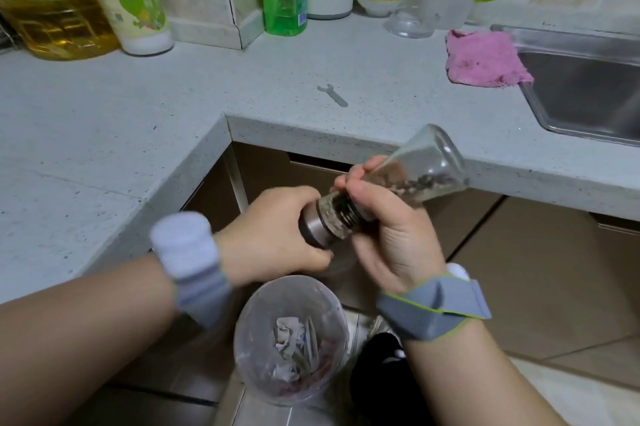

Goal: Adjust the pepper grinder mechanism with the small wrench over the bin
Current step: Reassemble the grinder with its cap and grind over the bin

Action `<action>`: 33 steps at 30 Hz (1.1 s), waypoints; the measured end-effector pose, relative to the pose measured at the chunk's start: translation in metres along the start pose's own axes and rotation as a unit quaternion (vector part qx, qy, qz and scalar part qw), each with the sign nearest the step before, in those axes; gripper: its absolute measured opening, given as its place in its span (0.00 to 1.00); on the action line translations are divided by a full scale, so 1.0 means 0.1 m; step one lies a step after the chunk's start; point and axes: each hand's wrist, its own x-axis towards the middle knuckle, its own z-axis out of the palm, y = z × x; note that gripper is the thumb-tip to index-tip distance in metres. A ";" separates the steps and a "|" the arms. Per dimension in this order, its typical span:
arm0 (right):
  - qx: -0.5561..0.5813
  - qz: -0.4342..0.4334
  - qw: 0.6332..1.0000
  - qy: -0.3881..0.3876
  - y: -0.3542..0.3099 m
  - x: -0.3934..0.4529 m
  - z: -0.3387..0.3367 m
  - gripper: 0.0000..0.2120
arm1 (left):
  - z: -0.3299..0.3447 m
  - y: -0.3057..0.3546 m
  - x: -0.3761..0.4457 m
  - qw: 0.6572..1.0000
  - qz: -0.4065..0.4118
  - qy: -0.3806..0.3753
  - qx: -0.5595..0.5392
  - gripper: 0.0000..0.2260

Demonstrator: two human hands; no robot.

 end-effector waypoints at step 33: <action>0.120 -0.001 0.975 0.188 0.13 0.04 0.13 0.11 | -0.05 0.02 -0.02 0.951 0.098 0.173 0.235 0.30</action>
